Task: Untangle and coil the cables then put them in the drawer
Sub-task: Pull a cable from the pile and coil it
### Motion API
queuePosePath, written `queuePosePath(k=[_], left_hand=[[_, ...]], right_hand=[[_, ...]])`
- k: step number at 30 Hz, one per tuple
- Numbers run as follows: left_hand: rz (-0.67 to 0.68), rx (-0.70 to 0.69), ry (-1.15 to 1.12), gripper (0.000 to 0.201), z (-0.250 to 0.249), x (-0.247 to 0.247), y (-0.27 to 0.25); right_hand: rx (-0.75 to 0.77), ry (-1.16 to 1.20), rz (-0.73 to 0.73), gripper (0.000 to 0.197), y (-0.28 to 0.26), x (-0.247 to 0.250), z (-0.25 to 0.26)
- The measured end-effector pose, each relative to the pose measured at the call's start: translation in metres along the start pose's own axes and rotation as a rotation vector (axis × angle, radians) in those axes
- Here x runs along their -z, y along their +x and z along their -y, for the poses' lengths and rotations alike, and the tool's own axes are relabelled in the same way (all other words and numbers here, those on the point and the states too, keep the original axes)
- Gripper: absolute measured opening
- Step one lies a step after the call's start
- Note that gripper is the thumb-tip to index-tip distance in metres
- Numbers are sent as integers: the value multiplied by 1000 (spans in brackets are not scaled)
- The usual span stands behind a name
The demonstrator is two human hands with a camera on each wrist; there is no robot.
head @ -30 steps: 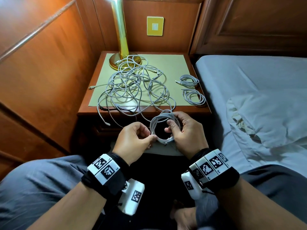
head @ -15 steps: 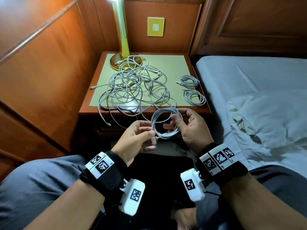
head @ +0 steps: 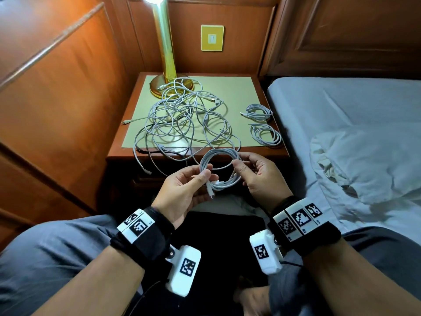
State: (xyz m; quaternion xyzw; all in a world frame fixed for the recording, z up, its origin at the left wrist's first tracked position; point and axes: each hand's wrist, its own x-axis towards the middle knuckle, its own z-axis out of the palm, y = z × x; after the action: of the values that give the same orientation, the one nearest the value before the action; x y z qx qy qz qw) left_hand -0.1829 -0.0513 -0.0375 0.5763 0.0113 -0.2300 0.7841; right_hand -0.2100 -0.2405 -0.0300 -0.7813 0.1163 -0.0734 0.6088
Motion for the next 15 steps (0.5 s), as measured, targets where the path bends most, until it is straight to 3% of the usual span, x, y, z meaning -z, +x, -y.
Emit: queuePosePath(k=[4, 8, 15], left_hand=[[-26, -27, 58, 38, -3, 3, 2], [-7, -27, 97, 21, -23, -1, 17], [51, -57, 155, 36, -87, -23, 94]], right_hand=[[-34, -49, 45, 15, 0, 5, 6], [-9, -69, 25, 7, 17, 10, 23], [64, -184, -143, 17, 111, 64, 71]])
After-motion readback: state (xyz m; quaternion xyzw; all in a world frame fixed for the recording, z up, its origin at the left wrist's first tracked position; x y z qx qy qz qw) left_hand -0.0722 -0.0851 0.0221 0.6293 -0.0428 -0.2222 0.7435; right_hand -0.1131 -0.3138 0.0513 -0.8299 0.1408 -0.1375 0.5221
